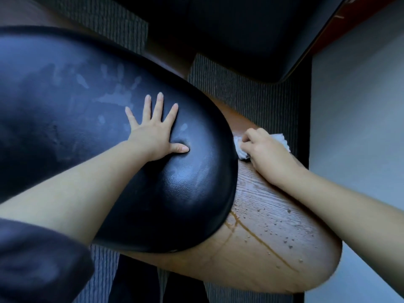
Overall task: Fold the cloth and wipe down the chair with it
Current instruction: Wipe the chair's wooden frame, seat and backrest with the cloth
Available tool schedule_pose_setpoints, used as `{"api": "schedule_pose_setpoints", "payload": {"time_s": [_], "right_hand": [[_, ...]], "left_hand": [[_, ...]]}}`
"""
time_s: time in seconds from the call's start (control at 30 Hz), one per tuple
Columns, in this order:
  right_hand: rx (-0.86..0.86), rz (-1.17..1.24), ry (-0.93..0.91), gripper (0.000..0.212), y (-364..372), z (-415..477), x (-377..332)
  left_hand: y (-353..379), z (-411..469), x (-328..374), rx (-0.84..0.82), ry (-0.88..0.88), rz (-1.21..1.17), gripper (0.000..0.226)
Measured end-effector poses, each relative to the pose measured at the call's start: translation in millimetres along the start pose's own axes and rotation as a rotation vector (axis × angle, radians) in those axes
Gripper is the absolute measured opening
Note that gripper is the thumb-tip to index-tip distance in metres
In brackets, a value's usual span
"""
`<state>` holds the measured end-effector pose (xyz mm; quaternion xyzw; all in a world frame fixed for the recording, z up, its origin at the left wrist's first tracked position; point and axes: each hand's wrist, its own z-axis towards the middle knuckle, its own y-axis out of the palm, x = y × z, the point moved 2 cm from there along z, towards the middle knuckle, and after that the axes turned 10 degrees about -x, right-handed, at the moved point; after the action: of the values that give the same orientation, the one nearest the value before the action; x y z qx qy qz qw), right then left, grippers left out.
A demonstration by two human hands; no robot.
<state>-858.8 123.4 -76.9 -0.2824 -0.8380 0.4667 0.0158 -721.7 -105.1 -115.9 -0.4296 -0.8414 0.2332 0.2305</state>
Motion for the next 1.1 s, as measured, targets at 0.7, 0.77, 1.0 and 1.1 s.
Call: {"api": "schedule_pose_setpoints", "payload": {"time_s": [0.7, 0.77, 1.0, 1.1], "right_hand": [[0.023, -0.141, 0.166, 0.036, 44.8, -108.9, -90.3], [0.011, -0.15, 0.204, 0.031, 36.9, -99.9, -83.5], [0.043, -0.012, 0.14, 0.025, 74.8, -149.9, -149.9], [0.064, 0.0, 0.156, 0.024, 64.3, -143.3, -127.6]], "left_hand": [[94.5, -133.2, -17.5, 0.06, -0.046, -0.095, 0.092], [97.8, -137.2, -17.9, 0.057, -0.053, -0.117, 0.09], [97.7, -139.8, -23.0, 0.02, -0.021, -0.065, 0.09], [99.0, -140.5, -33.8, 0.049, 0.008, 0.021, 0.088]]}}
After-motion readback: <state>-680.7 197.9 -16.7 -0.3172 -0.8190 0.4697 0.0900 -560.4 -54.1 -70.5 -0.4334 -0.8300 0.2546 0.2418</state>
